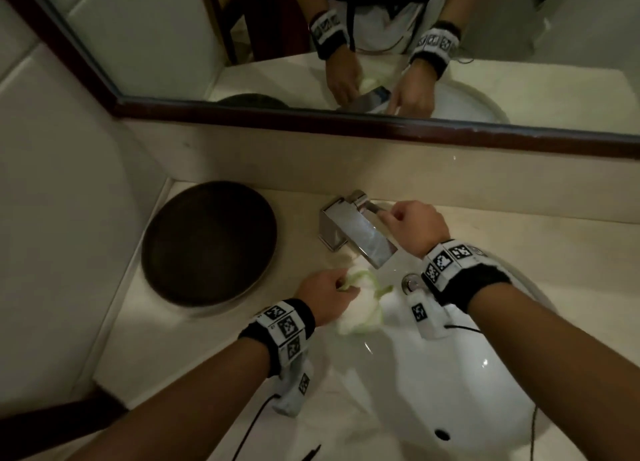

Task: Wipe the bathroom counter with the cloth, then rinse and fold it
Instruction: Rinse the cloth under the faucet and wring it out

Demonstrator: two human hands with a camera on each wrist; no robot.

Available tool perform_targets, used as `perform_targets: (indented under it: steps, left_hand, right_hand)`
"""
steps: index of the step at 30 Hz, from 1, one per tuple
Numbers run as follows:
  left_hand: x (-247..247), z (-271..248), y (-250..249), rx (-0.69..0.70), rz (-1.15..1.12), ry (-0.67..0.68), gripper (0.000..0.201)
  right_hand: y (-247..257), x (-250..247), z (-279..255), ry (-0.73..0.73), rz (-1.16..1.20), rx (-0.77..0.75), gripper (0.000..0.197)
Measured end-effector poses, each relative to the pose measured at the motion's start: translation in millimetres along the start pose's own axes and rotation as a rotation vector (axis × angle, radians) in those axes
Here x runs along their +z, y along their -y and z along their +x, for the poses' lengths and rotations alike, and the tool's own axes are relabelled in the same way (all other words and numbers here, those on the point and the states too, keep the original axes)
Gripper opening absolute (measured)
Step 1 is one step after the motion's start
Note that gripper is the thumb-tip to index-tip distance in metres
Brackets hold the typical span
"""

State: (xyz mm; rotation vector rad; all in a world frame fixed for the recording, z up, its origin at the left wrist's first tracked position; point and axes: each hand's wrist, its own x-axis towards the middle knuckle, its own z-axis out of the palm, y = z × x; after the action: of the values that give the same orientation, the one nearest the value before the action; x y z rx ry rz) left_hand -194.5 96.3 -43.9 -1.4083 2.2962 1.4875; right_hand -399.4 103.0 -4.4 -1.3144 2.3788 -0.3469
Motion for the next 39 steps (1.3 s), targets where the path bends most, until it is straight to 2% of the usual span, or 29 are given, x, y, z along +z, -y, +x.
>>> perform_targets:
  steps: [6, 11, 16, 21, 24, 25, 27, 29, 31, 33, 34, 35, 39]
  left_hand:
    - [9, 18, -9, -0.013, 0.091, 0.067, 0.034]
    - [22, 26, -24, -0.023, 0.076, 0.051, 0.024]
    - [32, 39, -27, -0.132, -0.081, 0.013, 0.024]
    - [40, 39, -44, -0.235, -0.589, 0.067, 0.022]
    - [41, 35, -48, -0.258, -0.699, 0.106, 0.031]
    - [41, 33, -49, -0.261, -0.695, 0.126, 0.034]
    - [40, 32, -46, -0.265, -0.653, 0.151, 0.033]
    - [36, 30, -45, -0.239, -0.526, 0.155, 0.027]
    - [29, 32, -39, -0.202, -0.234, 0.12, 0.025]
    - [21, 33, -32, -0.182, 0.051, 0.068, 0.032]
    - [18, 33, -30, -0.181, 0.103, 0.057, 0.038]
    - [16, 32, -29, -0.184, 0.09, 0.068, 0.045]
    - [26, 24, -36, -0.174, -0.233, 0.243, 0.077]
  right_hand:
    - [-18, 5, 8, -0.128, -0.138, -0.154, 0.051]
    - [-22, 0, 15, -0.033, -0.127, -0.04, 0.068]
    - [-58, 27, -11, 0.086, 0.252, 0.145, 0.067]
    - [-81, 78, -50, 0.279, 0.594, 0.328, 0.066]
    - [-69, 84, -64, 0.327, 1.041, 0.519, 0.052]
    - [-67, 83, -66, 0.331, 1.188, 0.576, 0.044]
    - [-60, 79, -69, 0.268, 1.351, 0.596, 0.025]
    - [-57, 79, -68, 0.178, 1.313, 0.536, 0.017]
    - [-59, 83, -63, 0.082, 1.215, 0.484, 0.016]
    - [-60, 82, -58, 0.036, 1.132, 0.469, 0.02]
    - [-61, 81, -56, 0.024, 1.106, 0.462, 0.021]
    - [-63, 82, -53, 0.021, 1.09, 0.452, 0.021]
    - [-59, 81, -50, 0.077, 1.138, 0.426, 0.011]
